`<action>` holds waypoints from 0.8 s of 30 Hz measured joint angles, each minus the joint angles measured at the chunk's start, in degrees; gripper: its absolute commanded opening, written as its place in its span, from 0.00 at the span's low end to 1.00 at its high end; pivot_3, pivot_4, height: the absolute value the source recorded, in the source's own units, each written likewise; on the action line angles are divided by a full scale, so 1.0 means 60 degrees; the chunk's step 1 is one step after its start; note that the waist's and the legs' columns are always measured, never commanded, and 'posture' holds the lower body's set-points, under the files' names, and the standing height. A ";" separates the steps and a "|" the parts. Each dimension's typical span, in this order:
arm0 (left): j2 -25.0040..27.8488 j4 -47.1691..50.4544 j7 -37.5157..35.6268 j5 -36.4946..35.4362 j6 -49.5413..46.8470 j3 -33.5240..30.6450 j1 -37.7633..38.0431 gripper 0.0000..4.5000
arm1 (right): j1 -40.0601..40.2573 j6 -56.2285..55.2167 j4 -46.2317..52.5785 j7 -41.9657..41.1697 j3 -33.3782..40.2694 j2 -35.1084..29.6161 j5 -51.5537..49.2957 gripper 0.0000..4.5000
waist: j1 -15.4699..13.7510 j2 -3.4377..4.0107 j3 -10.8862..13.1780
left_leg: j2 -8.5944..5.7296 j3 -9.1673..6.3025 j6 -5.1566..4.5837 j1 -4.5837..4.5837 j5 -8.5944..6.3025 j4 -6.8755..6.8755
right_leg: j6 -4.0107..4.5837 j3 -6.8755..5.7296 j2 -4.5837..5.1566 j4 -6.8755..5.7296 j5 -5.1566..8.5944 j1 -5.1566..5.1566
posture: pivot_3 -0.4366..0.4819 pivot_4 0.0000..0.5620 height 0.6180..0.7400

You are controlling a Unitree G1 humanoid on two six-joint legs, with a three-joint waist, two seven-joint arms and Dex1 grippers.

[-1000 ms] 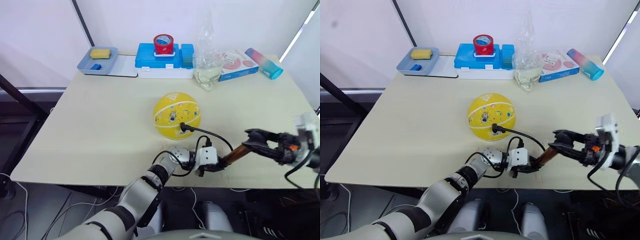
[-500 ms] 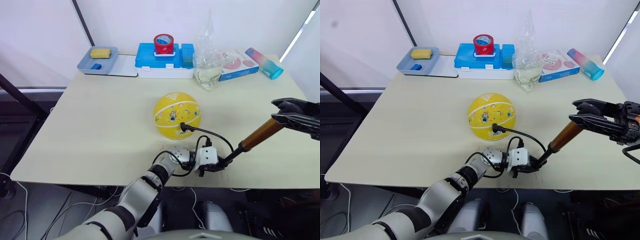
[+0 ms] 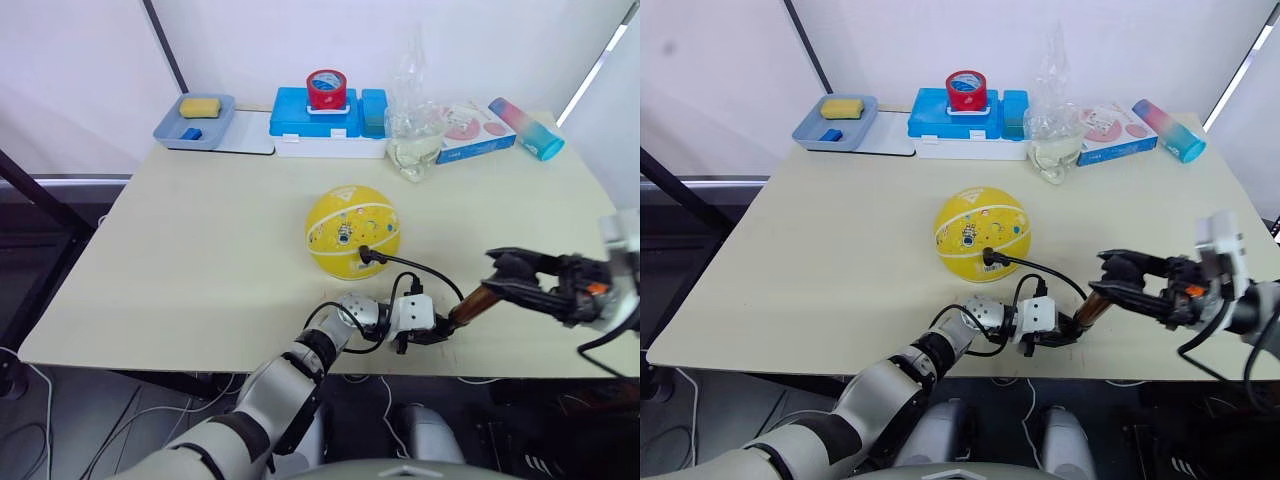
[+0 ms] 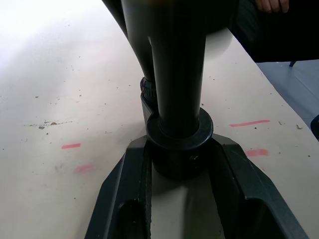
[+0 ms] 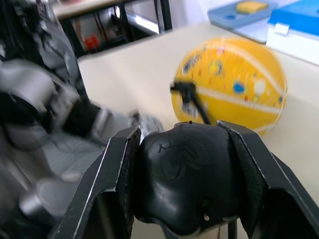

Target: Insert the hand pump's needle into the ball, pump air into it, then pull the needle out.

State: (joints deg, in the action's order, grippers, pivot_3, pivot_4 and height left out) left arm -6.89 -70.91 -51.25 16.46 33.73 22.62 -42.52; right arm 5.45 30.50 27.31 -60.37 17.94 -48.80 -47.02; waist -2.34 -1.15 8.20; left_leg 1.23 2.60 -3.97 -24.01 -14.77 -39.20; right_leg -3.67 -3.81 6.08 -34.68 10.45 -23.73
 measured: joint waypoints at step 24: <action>0.0014 0.0114 -0.0449 -0.0044 -0.0772 -0.0013 -0.0180 0.25 | -0.1936 0.2142 -0.0813 0.0268 0.1913 -0.1201 -0.3068 0.43 | -0.0004 -0.0010 0.0008 | 0.0000 0.0001 -0.0001 0.0000 -0.0004 0.0000 | 0.0033 -0.0003 0.0010 0.0005 -0.0020 0.0004 | 0.48 0.27 1.00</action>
State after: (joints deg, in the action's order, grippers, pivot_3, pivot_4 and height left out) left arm -6.80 -70.23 -53.94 16.19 29.10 22.54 -43.60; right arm -6.17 43.35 22.43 -58.77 29.42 -56.01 -65.43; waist -2.36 -1.20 8.25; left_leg 1.23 2.61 -3.97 -24.01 -14.79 -39.19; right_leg -3.47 -3.82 6.14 -34.65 10.33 -23.71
